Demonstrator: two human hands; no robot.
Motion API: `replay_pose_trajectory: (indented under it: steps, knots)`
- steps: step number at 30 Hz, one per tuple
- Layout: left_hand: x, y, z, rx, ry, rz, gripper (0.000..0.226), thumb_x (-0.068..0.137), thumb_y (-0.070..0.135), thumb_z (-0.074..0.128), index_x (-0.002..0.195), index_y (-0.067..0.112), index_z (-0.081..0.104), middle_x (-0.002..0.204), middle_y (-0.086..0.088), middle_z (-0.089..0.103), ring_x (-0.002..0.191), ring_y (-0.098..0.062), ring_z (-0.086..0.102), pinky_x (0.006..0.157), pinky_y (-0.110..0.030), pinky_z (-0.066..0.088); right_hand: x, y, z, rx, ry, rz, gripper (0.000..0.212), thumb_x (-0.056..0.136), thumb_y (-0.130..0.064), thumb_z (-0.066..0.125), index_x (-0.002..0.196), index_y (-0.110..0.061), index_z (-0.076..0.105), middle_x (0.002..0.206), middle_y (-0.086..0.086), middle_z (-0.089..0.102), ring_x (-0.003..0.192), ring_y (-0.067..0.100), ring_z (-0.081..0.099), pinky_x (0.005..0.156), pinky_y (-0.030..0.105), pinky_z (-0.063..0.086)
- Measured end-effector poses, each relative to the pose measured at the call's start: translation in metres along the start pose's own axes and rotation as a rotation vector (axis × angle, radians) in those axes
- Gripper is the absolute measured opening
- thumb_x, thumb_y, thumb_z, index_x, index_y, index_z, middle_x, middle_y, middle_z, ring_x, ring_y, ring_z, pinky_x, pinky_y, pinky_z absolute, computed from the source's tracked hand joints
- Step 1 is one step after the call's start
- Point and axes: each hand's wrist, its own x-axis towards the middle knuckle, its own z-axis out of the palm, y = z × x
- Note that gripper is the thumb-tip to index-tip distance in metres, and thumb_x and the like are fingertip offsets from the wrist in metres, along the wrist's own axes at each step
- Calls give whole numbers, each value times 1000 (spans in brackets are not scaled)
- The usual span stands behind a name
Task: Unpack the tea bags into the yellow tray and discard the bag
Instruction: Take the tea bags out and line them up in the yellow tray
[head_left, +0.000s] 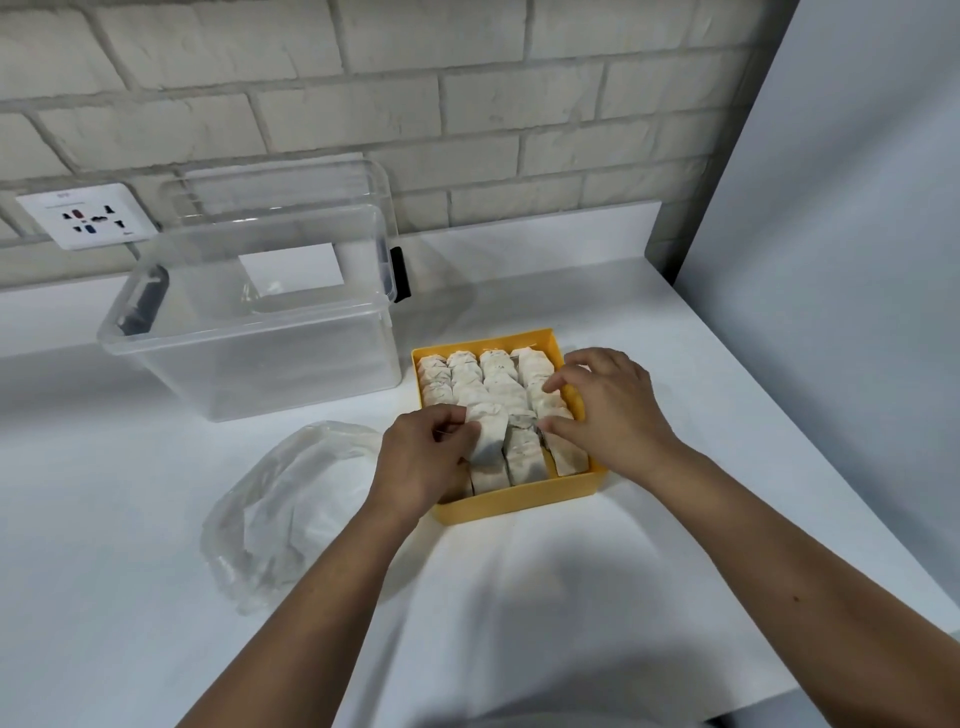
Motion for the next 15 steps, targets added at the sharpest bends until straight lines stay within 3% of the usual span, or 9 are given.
replay_pose_trajectory:
  steps: [3,5,10,15]
  knots:
    - [2,1,6,-124,-42,-59,6,86,23,75,85,28,71,86,2,74,91,-24,71,92,-45,56,-3,-15,-10,285,63,-1,28,79,-44,75,103,-31,68,97,-11,60,103,14,48,91,35,39]
    - [2,3,10,-196,-57,-79,4,84,22,77,85,23,73,86,-1,75,90,-26,72,91,-47,57,-3,-21,-12,313,48,6,22,78,-47,74,94,-32,69,84,-15,59,94,9,49,86,35,40]
    - [0,11,18,-337,-112,-105,10,84,18,78,88,10,75,92,-13,75,86,-26,73,83,-40,62,0,-22,-15,286,35,21,19,77,-45,76,81,-27,73,81,-16,66,85,7,59,87,37,45]
    - [0,13,18,-408,-172,-84,7,86,13,75,89,7,76,81,-9,76,76,-19,72,78,-29,62,-3,-7,-34,305,25,44,19,73,-42,80,79,-24,76,78,-15,70,73,2,61,75,25,46]
